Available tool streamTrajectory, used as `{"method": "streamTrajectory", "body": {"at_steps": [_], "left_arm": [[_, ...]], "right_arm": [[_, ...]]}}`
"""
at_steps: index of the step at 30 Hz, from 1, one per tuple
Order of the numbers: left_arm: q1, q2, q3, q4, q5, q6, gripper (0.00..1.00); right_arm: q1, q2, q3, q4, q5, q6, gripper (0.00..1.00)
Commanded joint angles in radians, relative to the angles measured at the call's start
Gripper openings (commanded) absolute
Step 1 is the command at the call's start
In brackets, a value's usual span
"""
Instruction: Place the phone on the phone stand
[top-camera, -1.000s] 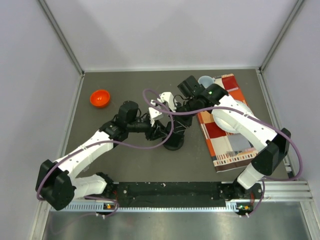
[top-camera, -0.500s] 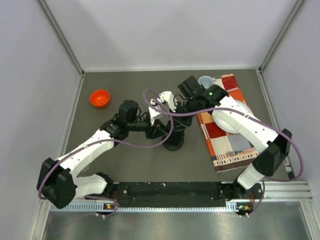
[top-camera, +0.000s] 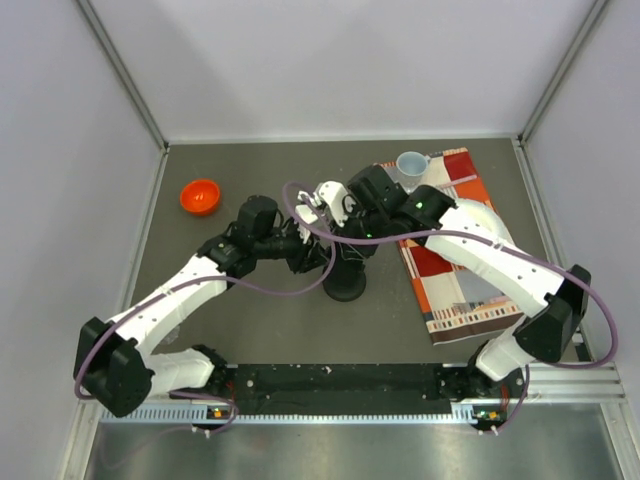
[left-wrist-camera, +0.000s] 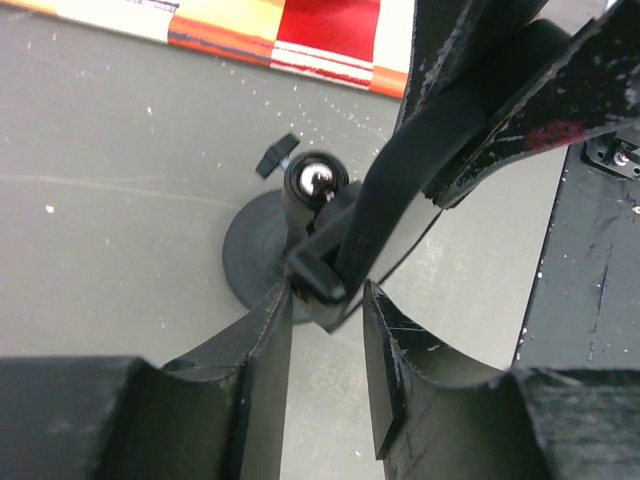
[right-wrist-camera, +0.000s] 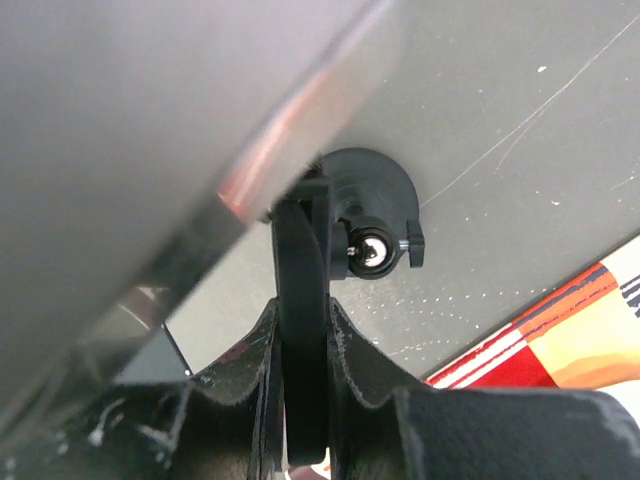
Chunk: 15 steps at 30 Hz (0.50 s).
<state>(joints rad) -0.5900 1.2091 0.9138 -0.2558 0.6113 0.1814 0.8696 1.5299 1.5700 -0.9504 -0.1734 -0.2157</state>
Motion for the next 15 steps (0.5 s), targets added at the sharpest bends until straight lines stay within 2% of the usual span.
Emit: {"method": "streamTrajectory", "body": {"at_steps": [1,5,7,12,15], "left_arm": [[-0.022,-0.063,-0.019,-0.014,0.028,-0.220,0.00],[-0.022,-0.069,-0.027,0.000,-0.025,-0.253,0.00],[-0.024,-0.077,-0.038,0.001,0.000,-0.261,0.00],[-0.022,-0.134,-0.049,0.029,-0.054,-0.283,0.00],[-0.016,-0.189,-0.042,-0.013,-0.062,-0.289,0.22]], "right_arm": [[0.032,0.021,-0.039,0.059,0.132,-0.093,0.00],[0.032,0.038,0.010,0.032,0.170,-0.067,0.00],[0.037,0.044,0.019,0.013,0.170,-0.062,0.00],[0.032,0.030,-0.019,0.019,0.010,-0.132,0.00],[0.029,0.024,-0.024,0.016,-0.077,-0.174,0.00]]}}
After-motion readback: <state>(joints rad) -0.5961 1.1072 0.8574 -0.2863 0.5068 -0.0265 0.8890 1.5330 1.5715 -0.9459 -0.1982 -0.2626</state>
